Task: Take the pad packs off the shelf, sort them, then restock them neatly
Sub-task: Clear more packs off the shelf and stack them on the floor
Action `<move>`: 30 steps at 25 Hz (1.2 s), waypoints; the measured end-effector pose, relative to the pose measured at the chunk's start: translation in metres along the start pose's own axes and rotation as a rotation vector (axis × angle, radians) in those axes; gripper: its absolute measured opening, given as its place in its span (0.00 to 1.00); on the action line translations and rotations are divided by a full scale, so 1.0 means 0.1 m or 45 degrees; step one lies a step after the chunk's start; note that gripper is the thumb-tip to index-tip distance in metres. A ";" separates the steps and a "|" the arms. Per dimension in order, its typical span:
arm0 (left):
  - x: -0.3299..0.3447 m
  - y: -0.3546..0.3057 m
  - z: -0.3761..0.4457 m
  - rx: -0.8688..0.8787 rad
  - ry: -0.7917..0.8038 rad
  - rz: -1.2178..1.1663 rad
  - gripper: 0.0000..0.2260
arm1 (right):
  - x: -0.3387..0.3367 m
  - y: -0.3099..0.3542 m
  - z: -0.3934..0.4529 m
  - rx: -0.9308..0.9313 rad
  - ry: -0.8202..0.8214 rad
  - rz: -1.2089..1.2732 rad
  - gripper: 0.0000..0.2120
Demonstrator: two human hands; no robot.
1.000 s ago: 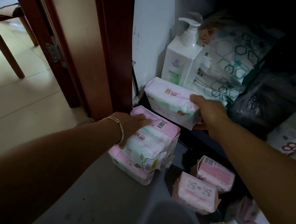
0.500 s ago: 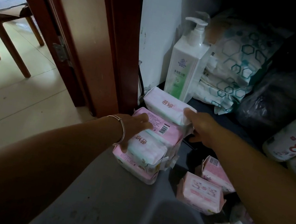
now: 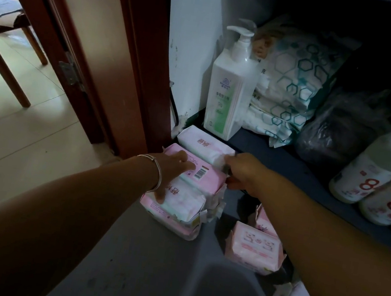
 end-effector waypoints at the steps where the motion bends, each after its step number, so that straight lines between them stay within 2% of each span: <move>1: 0.00 0.00 0.02 0.002 -0.008 -0.012 0.47 | 0.01 -0.02 0.02 0.012 0.004 -0.056 0.11; 4: -0.04 0.02 0.08 0.018 -0.008 -0.023 0.47 | -0.06 0.01 0.09 -0.002 -0.011 -0.320 0.17; 9: -0.14 -0.03 0.03 0.022 0.011 -0.045 0.47 | -0.17 0.16 -0.02 -0.287 0.053 -0.872 0.18; 11: -0.25 -0.11 -0.02 0.043 -0.040 -0.091 0.44 | -0.22 0.17 -0.17 -0.356 0.101 -1.083 0.18; 14: -0.57 -0.32 -0.17 0.098 -0.168 -0.155 0.38 | -0.46 0.28 -0.50 -0.420 0.098 -1.370 0.24; 20: -1.53 -1.04 -0.71 0.257 -0.406 -0.198 0.30 | -1.29 0.70 -1.39 -0.462 -0.109 -1.470 0.17; 30: -3.07 -2.08 -2.09 0.392 -0.724 -0.178 0.29 | -2.92 1.33 -2.95 -0.478 -0.521 -1.489 0.19</move>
Point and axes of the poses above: each hand's wrist, its own z-axis towards the middle knuckle, its own x-axis out of the palm, y = z × x, the point moved 8 cm from there along z, towards the middle knuckle, and after that the axes turned 14 degrees about -x, right-handed, at the moved point
